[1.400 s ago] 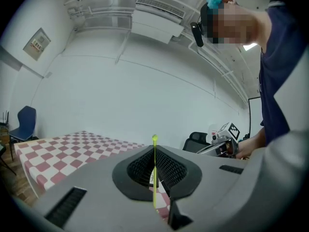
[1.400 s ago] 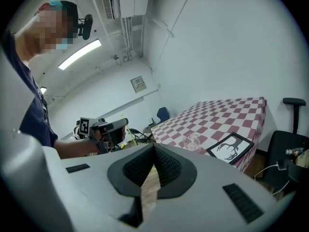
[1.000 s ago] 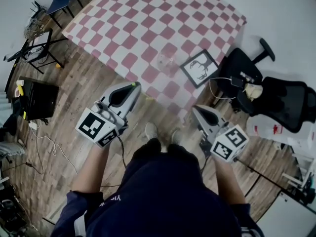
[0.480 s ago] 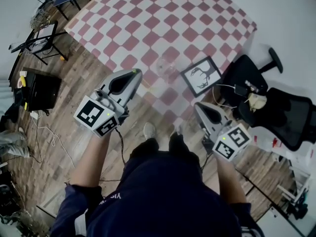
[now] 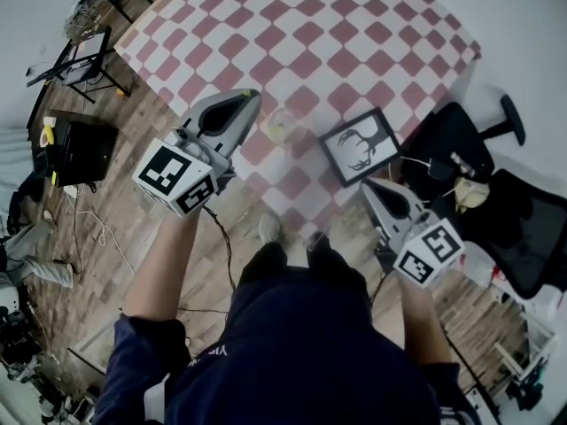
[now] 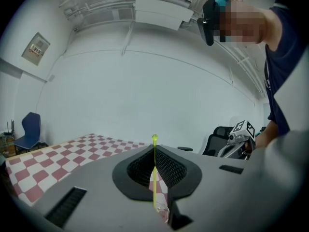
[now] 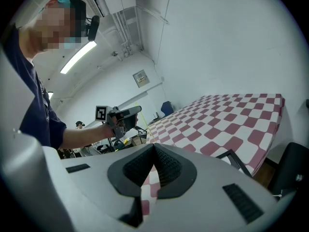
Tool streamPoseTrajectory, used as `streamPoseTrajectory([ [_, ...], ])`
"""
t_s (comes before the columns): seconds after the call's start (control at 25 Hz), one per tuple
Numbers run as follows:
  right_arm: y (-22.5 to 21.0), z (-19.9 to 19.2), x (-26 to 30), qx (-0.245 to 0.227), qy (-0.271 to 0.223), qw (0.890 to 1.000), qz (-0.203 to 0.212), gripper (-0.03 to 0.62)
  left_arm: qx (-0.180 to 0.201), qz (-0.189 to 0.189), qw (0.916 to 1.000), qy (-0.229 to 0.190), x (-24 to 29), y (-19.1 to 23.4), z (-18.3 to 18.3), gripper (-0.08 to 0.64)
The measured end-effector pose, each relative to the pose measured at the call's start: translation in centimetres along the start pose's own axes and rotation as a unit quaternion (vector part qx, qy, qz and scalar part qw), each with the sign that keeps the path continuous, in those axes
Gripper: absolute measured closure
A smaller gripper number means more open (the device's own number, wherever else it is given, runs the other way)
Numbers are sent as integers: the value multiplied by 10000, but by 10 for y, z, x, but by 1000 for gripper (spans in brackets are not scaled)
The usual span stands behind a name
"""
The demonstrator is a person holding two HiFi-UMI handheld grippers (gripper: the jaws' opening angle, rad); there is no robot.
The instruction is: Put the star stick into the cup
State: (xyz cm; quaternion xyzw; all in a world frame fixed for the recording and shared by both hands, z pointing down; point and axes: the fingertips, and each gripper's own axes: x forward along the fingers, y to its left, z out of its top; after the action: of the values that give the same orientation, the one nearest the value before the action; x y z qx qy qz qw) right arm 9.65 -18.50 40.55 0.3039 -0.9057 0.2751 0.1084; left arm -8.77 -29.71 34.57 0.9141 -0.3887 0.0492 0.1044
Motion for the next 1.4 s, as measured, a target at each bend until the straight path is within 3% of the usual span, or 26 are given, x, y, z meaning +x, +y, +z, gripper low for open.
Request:
streamPoseTrajectory([
  [0.28, -33, -12, 1, 227, 85, 9997, -89, 577, 157, -345, 9974, 613, 52, 2, -41, 528],
  [0.6, -49, -28, 5, 504, 193, 9984, -152, 577, 63, -534, 9927, 1082, 70, 2, -80, 528],
  [1.0, -56, -45, 7, 704, 282, 9968, -241, 577, -44, -693, 9911, 1138, 101, 9, -93, 528],
  [1.4, -68, -58, 1, 876, 340, 9950, -325, 577, -199, -525, 9903, 1268, 125, 25, -115, 525],
])
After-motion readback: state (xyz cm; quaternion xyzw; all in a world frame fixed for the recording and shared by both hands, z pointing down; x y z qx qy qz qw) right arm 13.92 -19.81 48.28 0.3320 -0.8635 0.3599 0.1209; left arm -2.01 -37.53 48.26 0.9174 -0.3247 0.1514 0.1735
